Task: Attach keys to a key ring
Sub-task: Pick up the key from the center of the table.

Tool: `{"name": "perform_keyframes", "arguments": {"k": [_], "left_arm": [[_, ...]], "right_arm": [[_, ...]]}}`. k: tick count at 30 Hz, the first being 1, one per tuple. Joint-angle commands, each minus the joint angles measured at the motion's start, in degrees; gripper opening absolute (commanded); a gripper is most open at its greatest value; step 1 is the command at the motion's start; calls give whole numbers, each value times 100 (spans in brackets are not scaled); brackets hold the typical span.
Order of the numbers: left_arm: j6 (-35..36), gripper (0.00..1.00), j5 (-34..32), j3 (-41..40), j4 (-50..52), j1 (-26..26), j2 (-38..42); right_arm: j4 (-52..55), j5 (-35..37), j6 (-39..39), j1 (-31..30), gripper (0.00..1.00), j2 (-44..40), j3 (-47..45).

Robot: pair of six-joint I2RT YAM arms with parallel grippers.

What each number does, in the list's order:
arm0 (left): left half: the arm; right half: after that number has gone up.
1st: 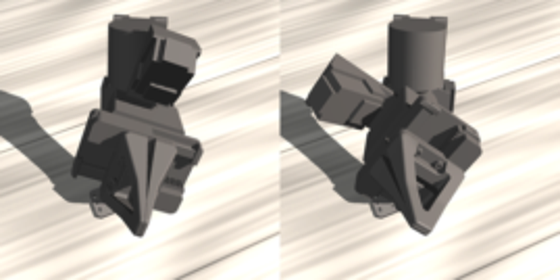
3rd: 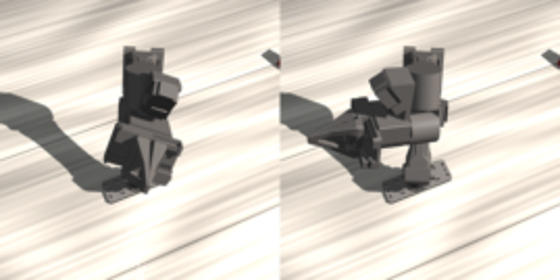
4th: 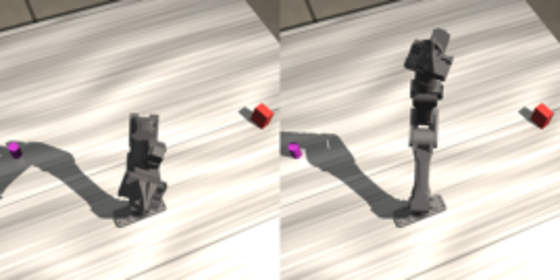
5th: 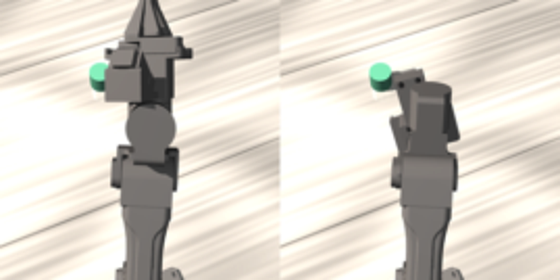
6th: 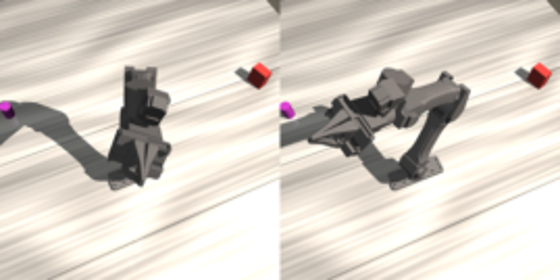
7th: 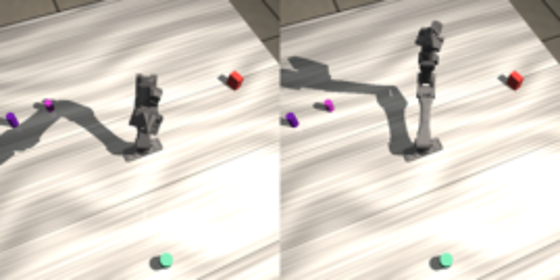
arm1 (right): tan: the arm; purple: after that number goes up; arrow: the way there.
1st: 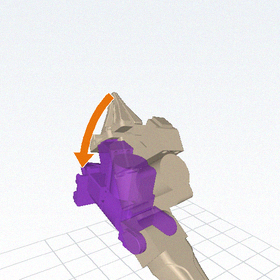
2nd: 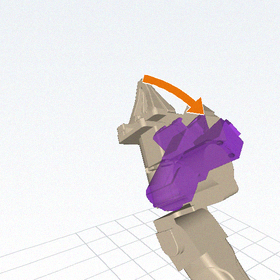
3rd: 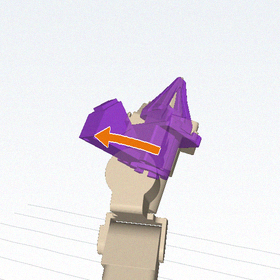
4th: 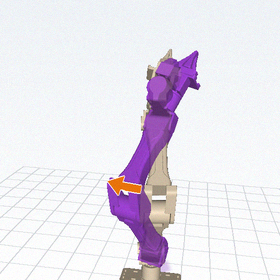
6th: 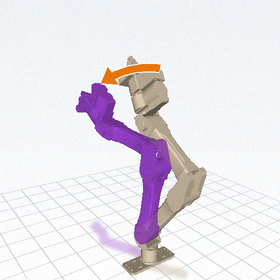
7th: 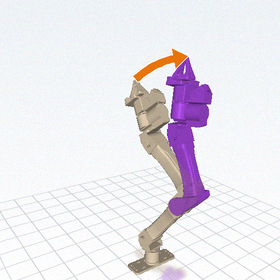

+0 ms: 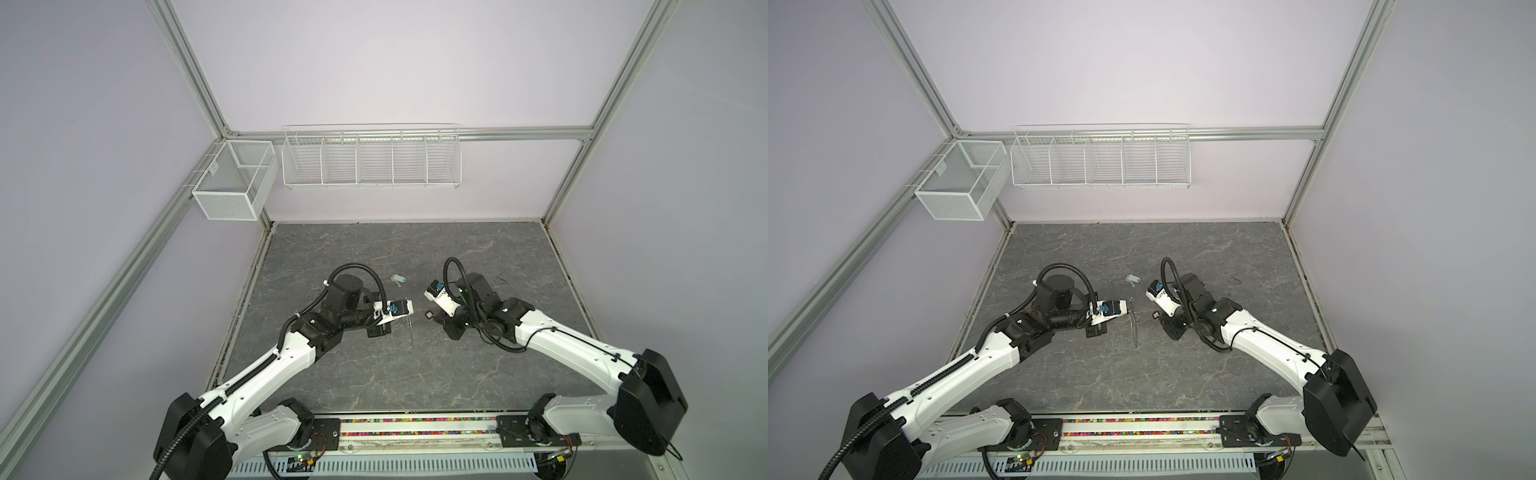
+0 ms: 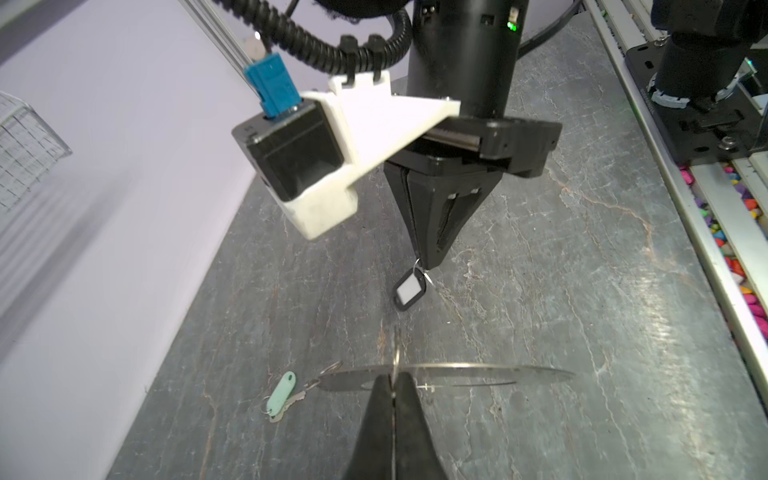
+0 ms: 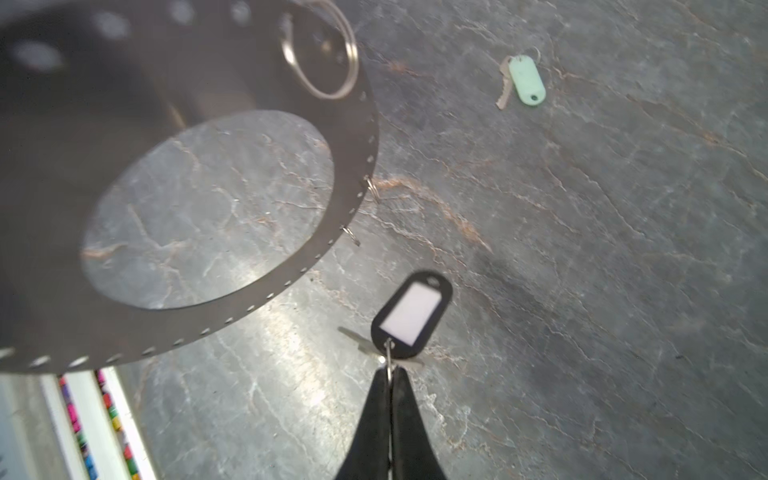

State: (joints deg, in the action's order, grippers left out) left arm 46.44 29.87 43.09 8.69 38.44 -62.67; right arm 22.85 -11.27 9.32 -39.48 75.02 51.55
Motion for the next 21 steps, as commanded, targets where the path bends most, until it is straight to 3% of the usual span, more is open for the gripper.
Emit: {"name": "perform_keyframes", "arguments": {"k": [1,8,21], "left_arm": [[487,0,-98,-206,-627,104,214],[565,0,114,-135,-521,169,171],[-239,0,1293,449,138,164,-460]], "right_arm": [[474,-885,591,102,6,-80,276],[257,-603,1177,101,6,-381,146],[-1225,-74,2673,3,6,-1472,-848]]}}
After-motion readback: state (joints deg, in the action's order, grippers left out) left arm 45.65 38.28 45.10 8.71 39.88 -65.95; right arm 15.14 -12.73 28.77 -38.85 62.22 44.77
